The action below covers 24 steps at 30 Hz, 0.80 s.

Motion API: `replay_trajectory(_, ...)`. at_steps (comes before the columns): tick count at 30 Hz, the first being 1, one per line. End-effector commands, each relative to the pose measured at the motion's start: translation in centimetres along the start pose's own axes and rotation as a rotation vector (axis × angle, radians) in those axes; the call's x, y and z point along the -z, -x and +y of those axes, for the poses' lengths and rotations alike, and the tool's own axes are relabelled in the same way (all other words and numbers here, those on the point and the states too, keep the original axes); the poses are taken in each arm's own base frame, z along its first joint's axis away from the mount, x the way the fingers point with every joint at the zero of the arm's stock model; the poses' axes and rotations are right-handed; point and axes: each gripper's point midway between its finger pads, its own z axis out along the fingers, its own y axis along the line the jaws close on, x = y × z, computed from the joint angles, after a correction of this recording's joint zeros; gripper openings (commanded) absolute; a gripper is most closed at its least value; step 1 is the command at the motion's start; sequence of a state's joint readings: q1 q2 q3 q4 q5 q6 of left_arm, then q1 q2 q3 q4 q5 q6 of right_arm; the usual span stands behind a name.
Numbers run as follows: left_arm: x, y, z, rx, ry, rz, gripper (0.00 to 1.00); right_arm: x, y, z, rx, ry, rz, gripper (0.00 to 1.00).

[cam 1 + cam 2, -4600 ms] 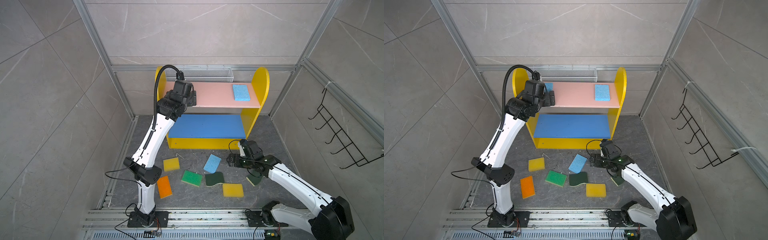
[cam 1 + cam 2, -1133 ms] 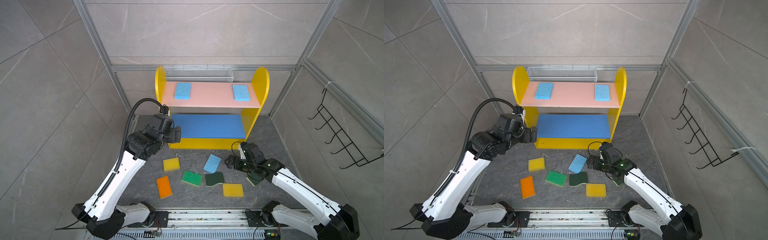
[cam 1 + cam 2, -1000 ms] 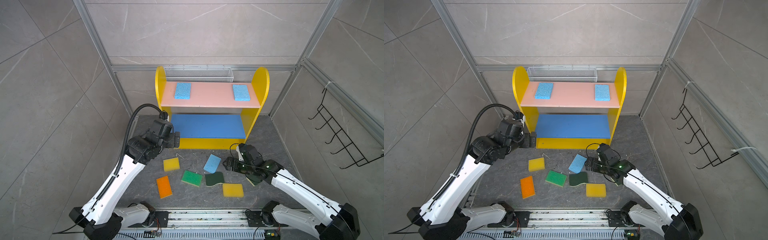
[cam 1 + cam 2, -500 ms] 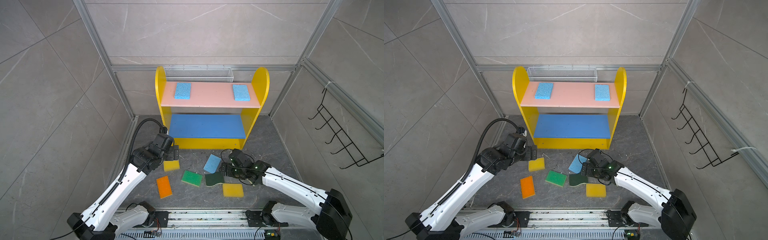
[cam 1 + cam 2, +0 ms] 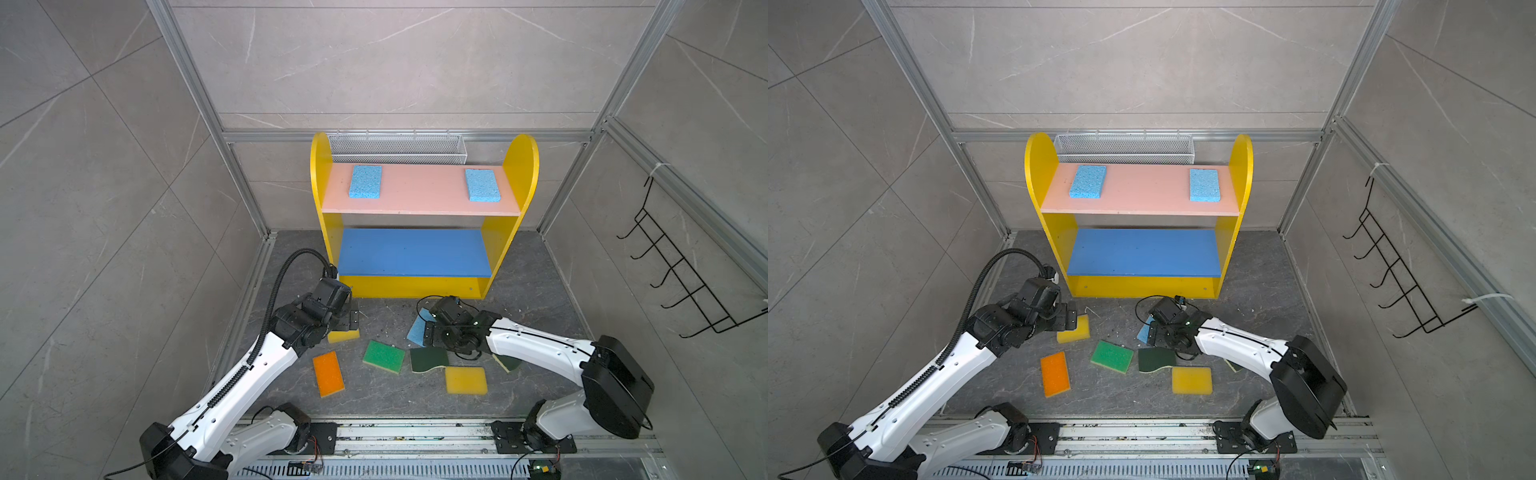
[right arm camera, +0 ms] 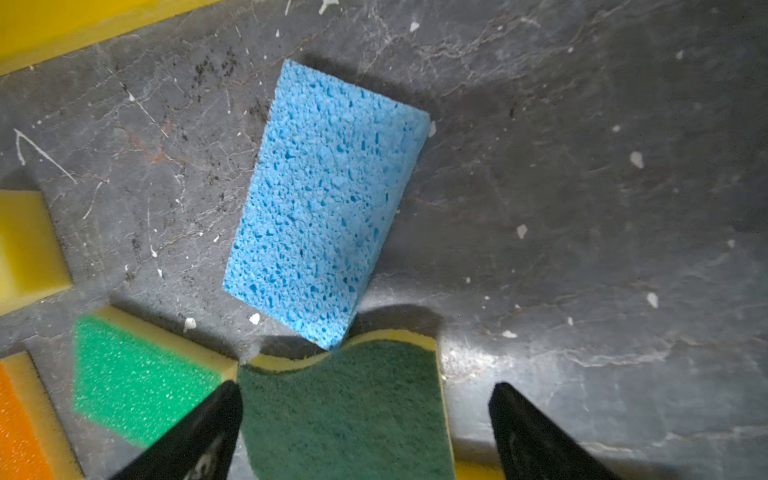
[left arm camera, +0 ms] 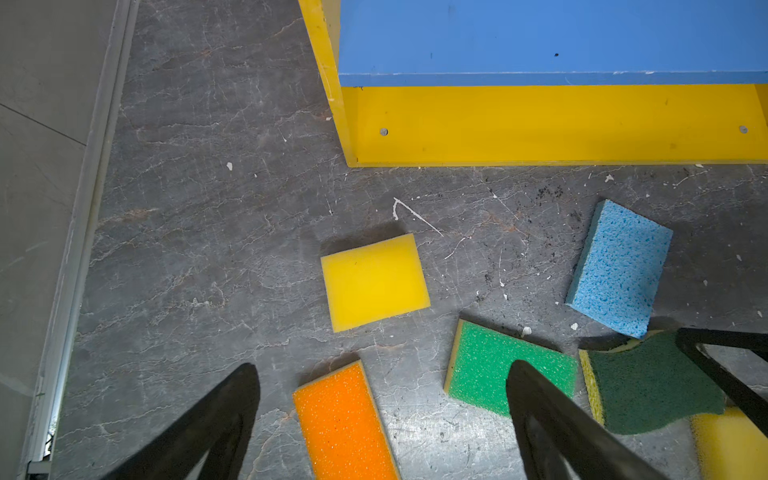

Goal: Place and organize the cleaning sponges onto the shelf
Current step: 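Withdraw the left gripper from the shelf while the right gripper moves over the sponge, then lower the right gripper onto the light-blue sponge on the table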

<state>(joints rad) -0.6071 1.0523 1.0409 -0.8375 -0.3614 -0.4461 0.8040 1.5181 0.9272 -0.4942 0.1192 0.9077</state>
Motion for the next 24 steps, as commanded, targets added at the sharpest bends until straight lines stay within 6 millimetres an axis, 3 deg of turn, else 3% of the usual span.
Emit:
replay_trajectory(1,-0.4,0.2,-0.8,0.046,-0.042,-0.031,0.95,-0.3,1.2,2.0,-0.018,0.006,-0.046,0.95)
replay_trajectory(5,-1.6,-0.8,-1.2,0.061,-0.051,-0.006,0.95,-1.3,1.3,2.9,-0.019,-0.009,-0.035,0.95)
replay_trajectory(12,-2.1,-1.5,-0.7,0.041,-0.038,-0.008,0.96,-3.0,1.1,2.8,-0.036,-0.091,0.0,0.96)
replay_trajectory(24,-3.3,-1.6,-1.7,0.038,-0.114,0.027,0.96,-3.7,0.7,3.0,-0.035,-0.194,0.003,0.97)
